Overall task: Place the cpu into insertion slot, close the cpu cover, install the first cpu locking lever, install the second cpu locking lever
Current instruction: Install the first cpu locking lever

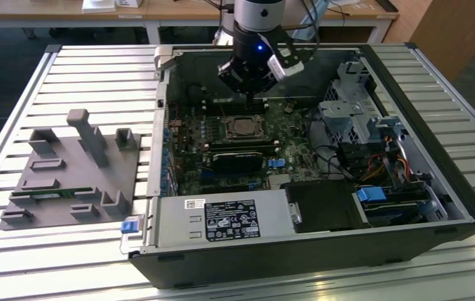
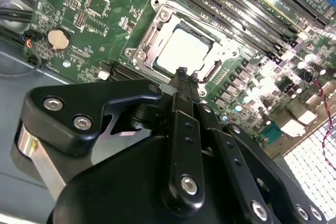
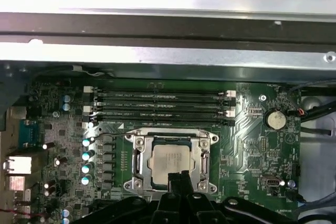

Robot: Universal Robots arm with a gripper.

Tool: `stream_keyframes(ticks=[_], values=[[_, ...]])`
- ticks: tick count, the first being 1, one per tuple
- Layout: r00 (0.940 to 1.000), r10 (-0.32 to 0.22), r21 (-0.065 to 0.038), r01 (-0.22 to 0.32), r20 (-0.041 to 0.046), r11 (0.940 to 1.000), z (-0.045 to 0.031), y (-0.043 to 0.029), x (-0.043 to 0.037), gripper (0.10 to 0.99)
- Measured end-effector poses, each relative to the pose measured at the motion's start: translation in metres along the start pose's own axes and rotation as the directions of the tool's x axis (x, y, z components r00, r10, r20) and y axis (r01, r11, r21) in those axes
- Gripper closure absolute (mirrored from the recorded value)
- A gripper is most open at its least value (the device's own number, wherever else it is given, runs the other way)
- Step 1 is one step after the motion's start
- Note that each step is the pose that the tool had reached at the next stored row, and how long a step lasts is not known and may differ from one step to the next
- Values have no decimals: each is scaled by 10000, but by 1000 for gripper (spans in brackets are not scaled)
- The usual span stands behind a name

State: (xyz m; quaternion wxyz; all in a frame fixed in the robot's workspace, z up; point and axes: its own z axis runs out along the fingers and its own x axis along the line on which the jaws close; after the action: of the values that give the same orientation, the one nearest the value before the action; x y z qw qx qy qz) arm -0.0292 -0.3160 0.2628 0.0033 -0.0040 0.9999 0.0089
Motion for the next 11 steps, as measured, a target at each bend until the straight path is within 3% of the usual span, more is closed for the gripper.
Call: stream_keyframes(ticks=[7,10,11], values=[[9998,-26,-7,26,211,10000,-1,1,134,980],[9994,-31,-7,31,345,10000,-2,2,180,980],[9991,-32,-11,33,426,10000,-6,2,194,980]])
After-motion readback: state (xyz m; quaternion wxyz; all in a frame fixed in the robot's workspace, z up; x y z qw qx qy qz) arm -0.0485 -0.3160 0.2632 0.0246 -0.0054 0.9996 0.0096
